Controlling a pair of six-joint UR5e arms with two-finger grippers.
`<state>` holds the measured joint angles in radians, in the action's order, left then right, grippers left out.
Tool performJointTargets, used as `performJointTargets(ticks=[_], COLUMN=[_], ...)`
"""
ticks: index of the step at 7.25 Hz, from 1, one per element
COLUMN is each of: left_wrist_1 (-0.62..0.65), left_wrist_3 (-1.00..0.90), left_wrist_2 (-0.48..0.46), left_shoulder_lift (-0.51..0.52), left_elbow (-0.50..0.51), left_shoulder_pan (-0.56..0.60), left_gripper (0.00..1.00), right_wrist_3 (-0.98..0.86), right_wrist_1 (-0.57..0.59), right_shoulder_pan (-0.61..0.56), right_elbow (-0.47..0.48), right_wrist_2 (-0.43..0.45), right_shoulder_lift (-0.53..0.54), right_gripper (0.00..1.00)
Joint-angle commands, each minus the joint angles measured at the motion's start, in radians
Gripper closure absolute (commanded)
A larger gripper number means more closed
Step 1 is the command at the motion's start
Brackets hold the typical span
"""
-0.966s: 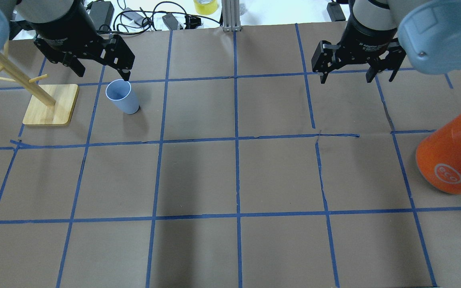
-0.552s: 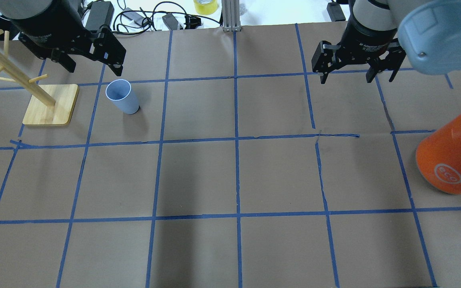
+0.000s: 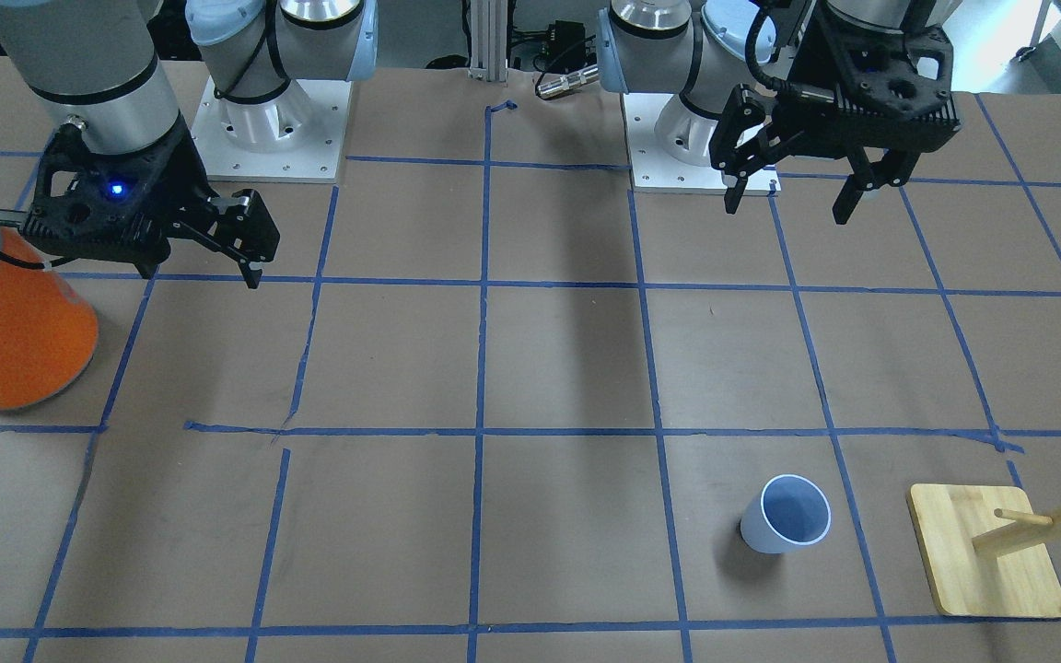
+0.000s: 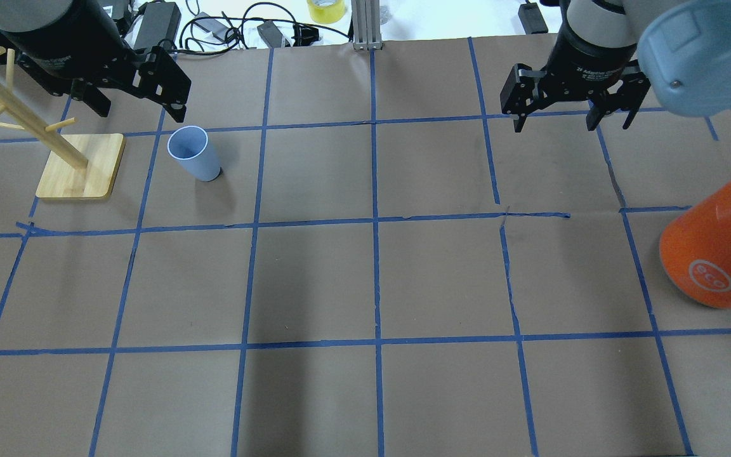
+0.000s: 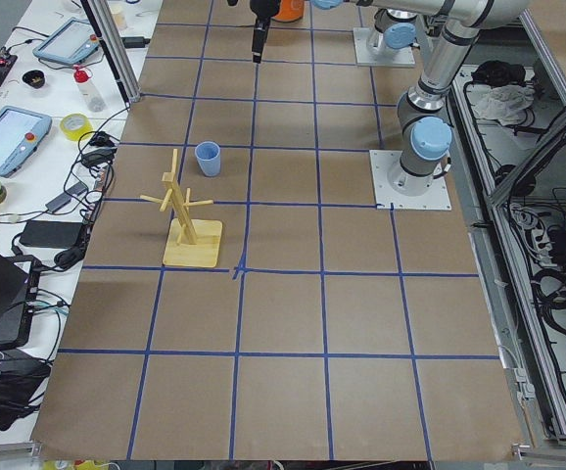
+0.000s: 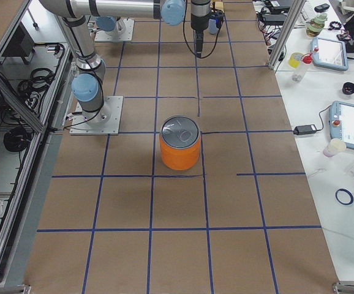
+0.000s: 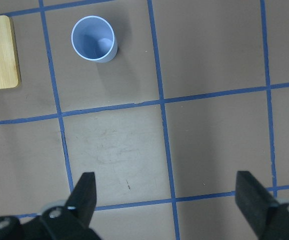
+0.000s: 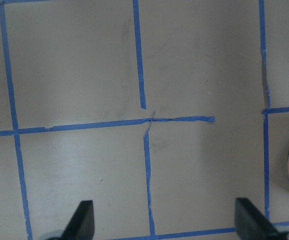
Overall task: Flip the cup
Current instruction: 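Open the left gripper and raise it away from the upright cup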
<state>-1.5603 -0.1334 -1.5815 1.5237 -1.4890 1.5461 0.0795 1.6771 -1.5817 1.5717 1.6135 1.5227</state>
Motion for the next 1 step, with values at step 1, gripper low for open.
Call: performJointTargets(ticks=[1], left_wrist_1=[-0.004], left_wrist_3=[0.001], left_wrist_2=[0.001], left_shoulder_lift=[-0.005], left_elbow=[-0.01], left_shoulder_pan=[-0.004], left_gripper=[0.0], right_wrist_3=[0.006], right_wrist_1=[-0.004], right_shoulder_pan=[0.0], right_elbow=[0.004], right_wrist_2=[0.002], right_shoulder_lift=[0.0], right_gripper=[0.0])
